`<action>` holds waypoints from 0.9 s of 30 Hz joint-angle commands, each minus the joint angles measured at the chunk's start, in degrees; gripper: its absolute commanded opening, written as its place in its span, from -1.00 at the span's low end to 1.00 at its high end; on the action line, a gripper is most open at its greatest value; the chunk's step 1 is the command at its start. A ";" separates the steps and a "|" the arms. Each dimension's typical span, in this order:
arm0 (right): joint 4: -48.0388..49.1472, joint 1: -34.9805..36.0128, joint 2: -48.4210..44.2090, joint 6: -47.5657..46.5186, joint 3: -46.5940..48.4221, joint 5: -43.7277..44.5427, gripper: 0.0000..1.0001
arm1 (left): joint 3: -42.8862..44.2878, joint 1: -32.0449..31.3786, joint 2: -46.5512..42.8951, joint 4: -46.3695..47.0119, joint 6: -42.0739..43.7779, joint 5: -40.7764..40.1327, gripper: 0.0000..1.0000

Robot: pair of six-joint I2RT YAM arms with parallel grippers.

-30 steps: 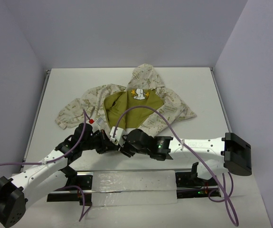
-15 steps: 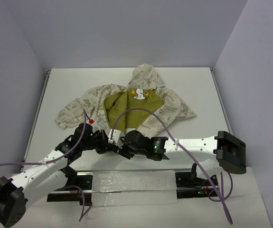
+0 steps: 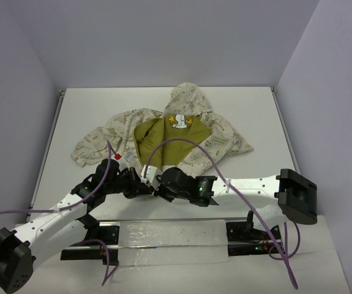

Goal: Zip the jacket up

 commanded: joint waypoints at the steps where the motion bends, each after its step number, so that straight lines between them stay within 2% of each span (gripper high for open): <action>1: 2.54 -0.38 0.42 0.31 -0.14 0.29 -0.44 | 1.66 -0.10 -0.80 0.10 0.87 -0.20 -1.00; 10: 2.53 -0.29 1.47 0.18 0.52 0.37 -0.53 | 1.54 -0.16 -1.14 -0.08 0.87 -0.06 -1.00; 16: 2.53 -0.29 2.22 0.18 1.00 0.45 -0.45 | 1.72 -0.07 -1.14 0.01 1.05 0.12 -1.00; 20: 3.45 -0.38 2.00 0.40 0.48 0.85 -0.66 | 1.63 -0.16 -1.01 0.19 0.96 0.29 -1.00; 22: 4.41 -0.38 1.17 0.52 0.02 1.41 -0.90 | 1.43 -0.16 -1.13 0.19 1.05 0.47 -1.00; 23: 4.74 -0.38 0.78 0.58 -0.27 2.00 -0.96 | 1.35 -0.16 -1.19 0.12 1.07 0.47 -1.00; 27: 6.09 -0.38 -0.46 0.49 -1.19 3.84 -1.00 | 0.93 -0.16 -1.19 -0.16 1.14 0.47 -1.00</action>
